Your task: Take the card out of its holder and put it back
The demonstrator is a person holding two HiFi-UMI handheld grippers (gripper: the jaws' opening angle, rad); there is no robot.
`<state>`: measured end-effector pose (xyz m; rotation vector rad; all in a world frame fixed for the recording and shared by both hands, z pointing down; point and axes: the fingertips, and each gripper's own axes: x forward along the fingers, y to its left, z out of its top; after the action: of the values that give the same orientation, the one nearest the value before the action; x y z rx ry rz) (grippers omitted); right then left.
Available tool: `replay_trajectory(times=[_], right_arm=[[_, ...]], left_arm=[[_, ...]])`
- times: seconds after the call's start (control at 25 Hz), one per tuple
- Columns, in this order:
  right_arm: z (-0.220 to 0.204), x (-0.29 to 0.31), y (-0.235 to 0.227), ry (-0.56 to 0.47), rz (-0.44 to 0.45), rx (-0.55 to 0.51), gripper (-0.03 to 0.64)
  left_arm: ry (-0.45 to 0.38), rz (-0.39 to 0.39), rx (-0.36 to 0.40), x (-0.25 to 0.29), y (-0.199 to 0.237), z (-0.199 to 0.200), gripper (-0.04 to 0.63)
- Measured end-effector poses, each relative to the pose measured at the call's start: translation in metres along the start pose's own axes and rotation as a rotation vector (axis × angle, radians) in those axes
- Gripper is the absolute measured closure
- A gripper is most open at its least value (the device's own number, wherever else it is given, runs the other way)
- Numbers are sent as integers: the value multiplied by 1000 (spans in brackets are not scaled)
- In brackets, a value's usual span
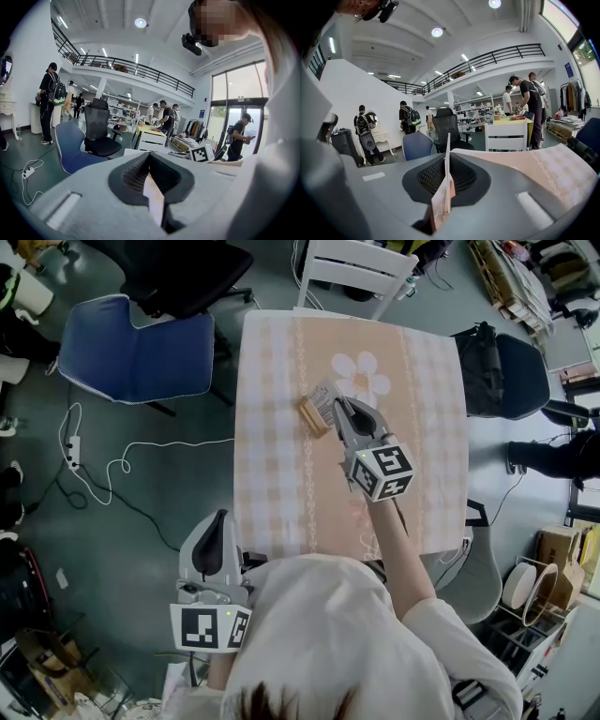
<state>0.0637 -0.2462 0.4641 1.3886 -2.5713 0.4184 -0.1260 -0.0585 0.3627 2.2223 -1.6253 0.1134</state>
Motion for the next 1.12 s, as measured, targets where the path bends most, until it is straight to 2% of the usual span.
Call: replay_trajectory(times=[1.12], right_arm=[[-19,6,1,82,-27,-8,601]], left_arm=[[0,-1,0,-1,1,1,595]])
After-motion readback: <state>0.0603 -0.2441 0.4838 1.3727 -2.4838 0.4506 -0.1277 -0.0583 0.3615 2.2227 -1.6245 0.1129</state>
